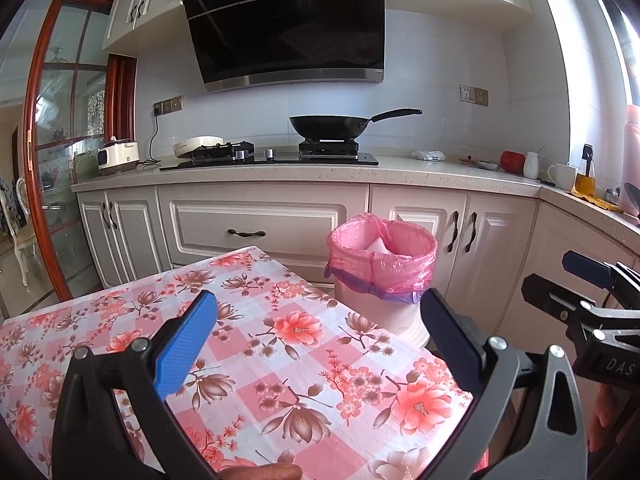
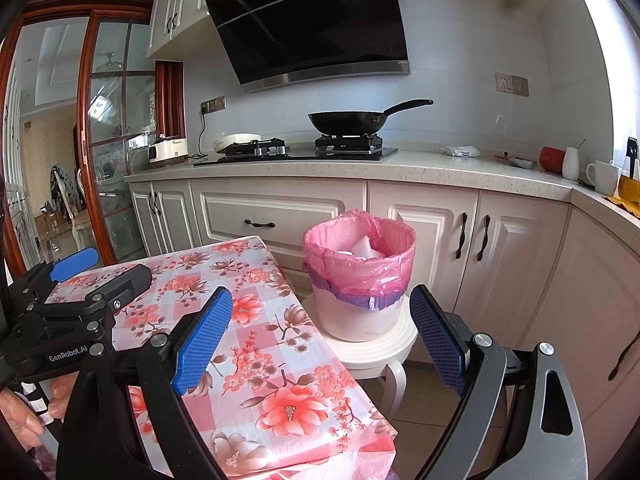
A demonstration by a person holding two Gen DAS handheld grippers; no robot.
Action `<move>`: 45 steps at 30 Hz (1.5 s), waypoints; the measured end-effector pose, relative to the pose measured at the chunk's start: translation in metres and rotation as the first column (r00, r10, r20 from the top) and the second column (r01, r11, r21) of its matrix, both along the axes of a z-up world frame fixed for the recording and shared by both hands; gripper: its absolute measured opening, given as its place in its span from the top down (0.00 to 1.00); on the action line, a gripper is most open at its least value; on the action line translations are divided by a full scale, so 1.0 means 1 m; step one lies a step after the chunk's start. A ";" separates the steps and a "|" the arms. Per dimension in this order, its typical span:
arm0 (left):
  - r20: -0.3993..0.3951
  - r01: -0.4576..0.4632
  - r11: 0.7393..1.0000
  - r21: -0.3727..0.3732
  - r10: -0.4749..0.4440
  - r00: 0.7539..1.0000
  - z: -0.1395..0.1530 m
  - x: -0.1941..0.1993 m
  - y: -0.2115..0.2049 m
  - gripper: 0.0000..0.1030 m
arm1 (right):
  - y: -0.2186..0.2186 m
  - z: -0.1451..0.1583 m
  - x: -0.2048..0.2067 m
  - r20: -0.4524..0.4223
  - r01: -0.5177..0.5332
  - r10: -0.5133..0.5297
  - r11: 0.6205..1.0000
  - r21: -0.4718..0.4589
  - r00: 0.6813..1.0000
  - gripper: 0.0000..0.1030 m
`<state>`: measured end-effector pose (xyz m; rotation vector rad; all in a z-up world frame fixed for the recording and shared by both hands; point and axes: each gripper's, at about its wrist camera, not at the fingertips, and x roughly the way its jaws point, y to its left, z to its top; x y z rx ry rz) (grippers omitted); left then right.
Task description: Collect trash
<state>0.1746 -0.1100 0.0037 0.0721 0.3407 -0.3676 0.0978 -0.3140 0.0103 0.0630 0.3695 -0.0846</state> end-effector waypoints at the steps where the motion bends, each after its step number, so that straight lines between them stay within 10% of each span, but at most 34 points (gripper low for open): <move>1: 0.000 0.001 1.000 0.002 -0.001 1.000 0.000 0.000 0.000 0.05 | 0.000 0.000 0.000 0.000 0.000 0.000 1.000 -0.001 1.000 0.18; 45: -0.025 -0.011 1.000 0.004 0.011 1.000 -0.012 0.003 0.013 0.05 | 0.013 -0.014 0.009 -0.038 -0.025 0.025 1.000 0.012 0.999 0.18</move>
